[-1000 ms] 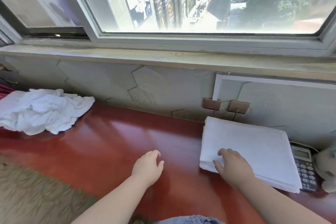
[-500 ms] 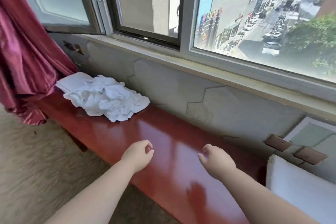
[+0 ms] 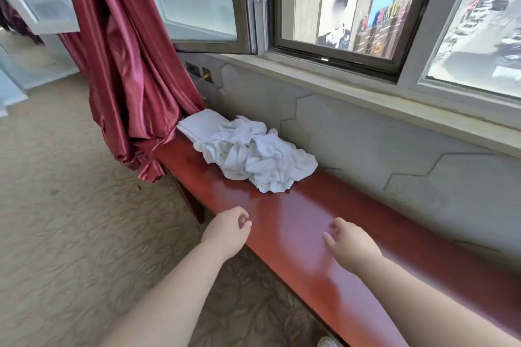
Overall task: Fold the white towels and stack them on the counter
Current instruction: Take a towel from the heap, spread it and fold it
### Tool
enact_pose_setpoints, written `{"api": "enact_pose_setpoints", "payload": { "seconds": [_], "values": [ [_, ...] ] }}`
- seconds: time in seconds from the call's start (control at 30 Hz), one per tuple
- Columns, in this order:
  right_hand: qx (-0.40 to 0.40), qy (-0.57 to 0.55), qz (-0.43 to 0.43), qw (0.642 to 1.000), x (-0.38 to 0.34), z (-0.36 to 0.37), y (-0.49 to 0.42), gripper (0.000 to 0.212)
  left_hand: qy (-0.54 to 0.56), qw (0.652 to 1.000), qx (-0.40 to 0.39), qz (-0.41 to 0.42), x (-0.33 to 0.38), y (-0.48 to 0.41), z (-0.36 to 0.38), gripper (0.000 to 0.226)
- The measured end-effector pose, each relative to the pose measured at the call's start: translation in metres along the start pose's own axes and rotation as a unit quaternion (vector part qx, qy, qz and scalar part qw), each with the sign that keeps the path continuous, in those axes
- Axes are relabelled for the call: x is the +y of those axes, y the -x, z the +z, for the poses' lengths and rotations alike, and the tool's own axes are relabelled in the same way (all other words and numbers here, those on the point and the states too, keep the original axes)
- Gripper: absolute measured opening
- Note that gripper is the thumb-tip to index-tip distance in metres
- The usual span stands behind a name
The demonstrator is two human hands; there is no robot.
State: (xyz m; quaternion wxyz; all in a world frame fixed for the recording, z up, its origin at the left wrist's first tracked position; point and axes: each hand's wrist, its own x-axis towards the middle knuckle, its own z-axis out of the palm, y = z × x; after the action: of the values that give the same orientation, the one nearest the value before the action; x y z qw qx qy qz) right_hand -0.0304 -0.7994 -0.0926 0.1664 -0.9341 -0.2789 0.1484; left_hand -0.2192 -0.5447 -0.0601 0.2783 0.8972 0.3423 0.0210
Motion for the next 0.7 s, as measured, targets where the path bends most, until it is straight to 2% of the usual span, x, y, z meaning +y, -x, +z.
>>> {"api": "enact_pose_setpoints", "payload": {
  "seconds": [0.3,0.5,0.7],
  "values": [
    [-0.036,-0.009,0.015,0.999,-0.053,0.024,-0.091,0.039,0.0,1.0,0.002,-0.014,-0.041,-0.058,-0.028,0.015],
    [-0.029,-0.025,0.009,0.999,-0.092,0.027,-0.179,0.035,-0.022,1.0,0.005,-0.017,-0.059,-0.146,-0.062,0.018],
    [-0.05,-0.035,0.002,0.998,-0.122,0.026,-0.254,0.035,-0.026,0.999,-0.028,-0.03,-0.06,-0.221,-0.066,0.021]
  ]
}}
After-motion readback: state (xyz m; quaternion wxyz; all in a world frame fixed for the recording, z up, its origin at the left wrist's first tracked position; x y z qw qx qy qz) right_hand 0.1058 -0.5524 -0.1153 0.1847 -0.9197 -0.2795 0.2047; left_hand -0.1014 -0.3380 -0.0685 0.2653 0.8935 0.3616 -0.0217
